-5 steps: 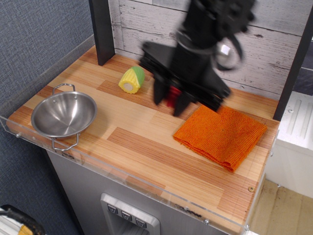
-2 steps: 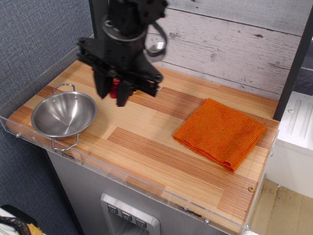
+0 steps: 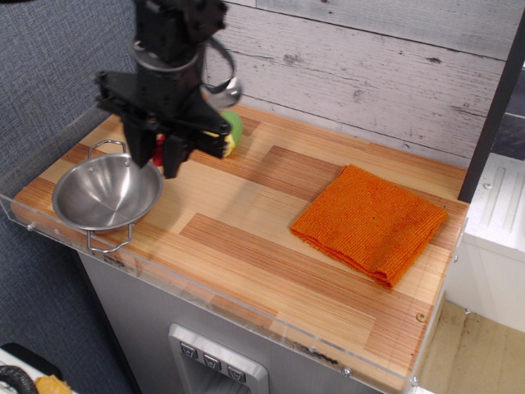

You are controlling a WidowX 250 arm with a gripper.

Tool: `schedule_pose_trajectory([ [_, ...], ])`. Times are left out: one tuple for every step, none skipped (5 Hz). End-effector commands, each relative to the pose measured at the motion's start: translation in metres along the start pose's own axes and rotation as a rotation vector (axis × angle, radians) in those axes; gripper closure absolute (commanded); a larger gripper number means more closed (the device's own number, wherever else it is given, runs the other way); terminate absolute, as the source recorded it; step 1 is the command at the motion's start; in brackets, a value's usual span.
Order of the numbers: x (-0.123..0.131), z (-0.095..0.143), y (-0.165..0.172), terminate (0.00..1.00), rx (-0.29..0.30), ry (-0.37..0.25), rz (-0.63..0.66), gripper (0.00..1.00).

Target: Move the spoon to the right of the bowl

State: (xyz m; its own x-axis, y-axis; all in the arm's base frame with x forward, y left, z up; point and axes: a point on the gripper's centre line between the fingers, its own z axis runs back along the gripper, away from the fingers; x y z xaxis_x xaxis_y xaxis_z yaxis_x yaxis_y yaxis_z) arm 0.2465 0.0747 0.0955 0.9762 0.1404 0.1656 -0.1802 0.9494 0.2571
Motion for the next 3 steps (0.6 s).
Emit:
schedule_pose_trajectory([
  [-0.006, -0.026, 0.016, 0.00, -0.013, 0.039, 0.013, 1.00],
  [-0.007, -0.034, 0.011, 0.00, -0.009, 0.056, -0.008, 1.00],
  [-0.008, -0.042, 0.002, 0.00, -0.005, 0.078, -0.038, 1.00],
])
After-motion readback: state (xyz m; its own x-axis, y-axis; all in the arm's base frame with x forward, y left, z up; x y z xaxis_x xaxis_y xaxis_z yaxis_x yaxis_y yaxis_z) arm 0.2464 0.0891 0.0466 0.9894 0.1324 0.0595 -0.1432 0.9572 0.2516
